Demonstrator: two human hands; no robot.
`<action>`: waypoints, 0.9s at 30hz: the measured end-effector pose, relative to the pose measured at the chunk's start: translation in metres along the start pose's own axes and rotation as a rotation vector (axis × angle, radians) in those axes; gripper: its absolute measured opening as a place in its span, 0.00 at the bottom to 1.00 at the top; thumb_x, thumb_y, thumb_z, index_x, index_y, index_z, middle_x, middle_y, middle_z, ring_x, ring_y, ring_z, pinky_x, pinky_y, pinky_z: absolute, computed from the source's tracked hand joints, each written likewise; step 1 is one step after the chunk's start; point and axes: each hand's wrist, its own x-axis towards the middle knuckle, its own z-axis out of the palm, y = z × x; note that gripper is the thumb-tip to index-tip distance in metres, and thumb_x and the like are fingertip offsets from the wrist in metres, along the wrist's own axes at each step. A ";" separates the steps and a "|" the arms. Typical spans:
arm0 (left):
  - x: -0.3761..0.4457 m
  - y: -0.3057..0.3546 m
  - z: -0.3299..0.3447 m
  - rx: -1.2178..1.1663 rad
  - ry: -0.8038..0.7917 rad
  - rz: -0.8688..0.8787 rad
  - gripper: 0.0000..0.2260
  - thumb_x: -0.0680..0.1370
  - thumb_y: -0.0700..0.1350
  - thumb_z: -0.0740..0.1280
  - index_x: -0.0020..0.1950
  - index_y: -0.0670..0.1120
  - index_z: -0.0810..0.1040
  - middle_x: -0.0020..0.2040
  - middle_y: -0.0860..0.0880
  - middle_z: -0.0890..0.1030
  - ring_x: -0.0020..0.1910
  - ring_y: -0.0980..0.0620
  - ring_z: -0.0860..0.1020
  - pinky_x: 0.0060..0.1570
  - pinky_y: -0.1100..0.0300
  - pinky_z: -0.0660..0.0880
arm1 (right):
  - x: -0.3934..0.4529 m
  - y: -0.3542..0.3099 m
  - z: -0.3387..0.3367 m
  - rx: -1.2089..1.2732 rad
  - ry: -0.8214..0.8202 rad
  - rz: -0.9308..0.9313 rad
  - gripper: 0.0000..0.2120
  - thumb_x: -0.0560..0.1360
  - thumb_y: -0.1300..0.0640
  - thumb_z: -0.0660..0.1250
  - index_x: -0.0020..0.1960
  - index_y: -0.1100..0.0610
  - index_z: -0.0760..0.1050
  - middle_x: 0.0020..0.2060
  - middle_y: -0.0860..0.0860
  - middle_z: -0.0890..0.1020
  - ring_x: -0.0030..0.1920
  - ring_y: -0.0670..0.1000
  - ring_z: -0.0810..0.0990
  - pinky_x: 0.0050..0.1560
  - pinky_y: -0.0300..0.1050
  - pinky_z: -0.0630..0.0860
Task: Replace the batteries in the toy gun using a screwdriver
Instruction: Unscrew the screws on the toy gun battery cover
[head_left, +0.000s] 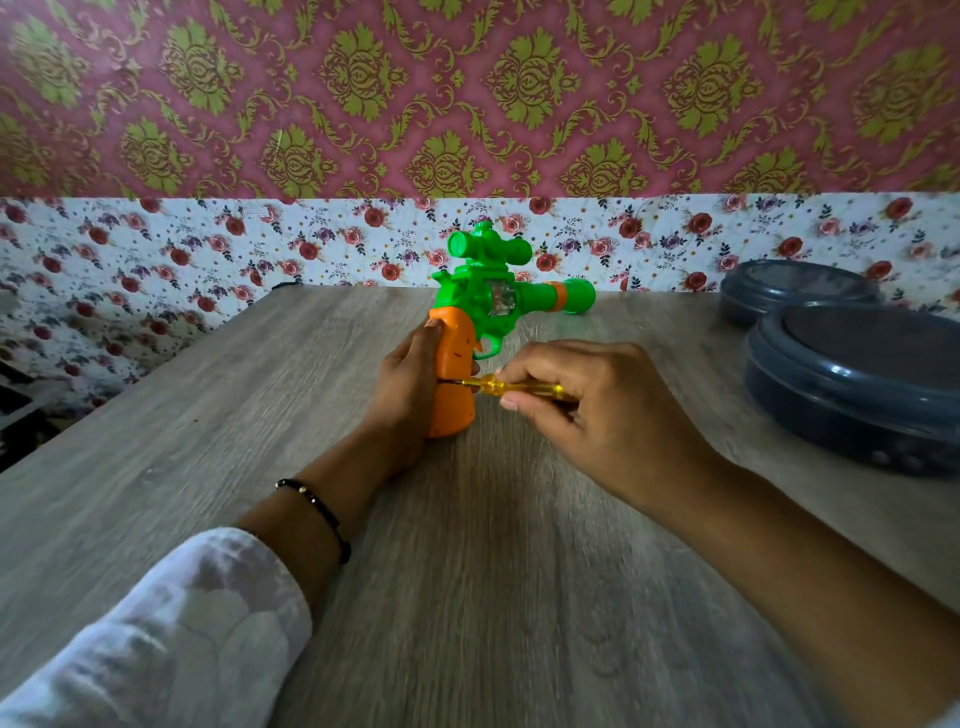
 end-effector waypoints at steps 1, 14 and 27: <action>0.000 0.000 0.000 0.006 0.003 -0.002 0.18 0.82 0.51 0.54 0.63 0.41 0.73 0.32 0.49 0.77 0.22 0.61 0.76 0.21 0.70 0.70 | 0.000 0.000 0.002 0.009 0.002 -0.015 0.05 0.71 0.58 0.68 0.45 0.57 0.80 0.39 0.50 0.83 0.39 0.47 0.80 0.39 0.45 0.78; -0.001 -0.002 0.001 0.087 -0.017 0.051 0.17 0.82 0.52 0.54 0.63 0.45 0.73 0.39 0.48 0.79 0.25 0.64 0.77 0.22 0.71 0.71 | -0.004 -0.003 0.008 -0.148 0.014 0.269 0.23 0.79 0.44 0.55 0.29 0.53 0.67 0.21 0.51 0.72 0.21 0.51 0.72 0.24 0.46 0.71; 0.002 -0.005 0.001 0.028 -0.033 0.071 0.18 0.83 0.51 0.54 0.70 0.46 0.69 0.41 0.47 0.81 0.28 0.61 0.79 0.26 0.70 0.74 | -0.001 -0.002 0.006 -0.098 0.011 0.141 0.11 0.73 0.51 0.66 0.38 0.58 0.78 0.26 0.49 0.76 0.24 0.45 0.72 0.27 0.34 0.64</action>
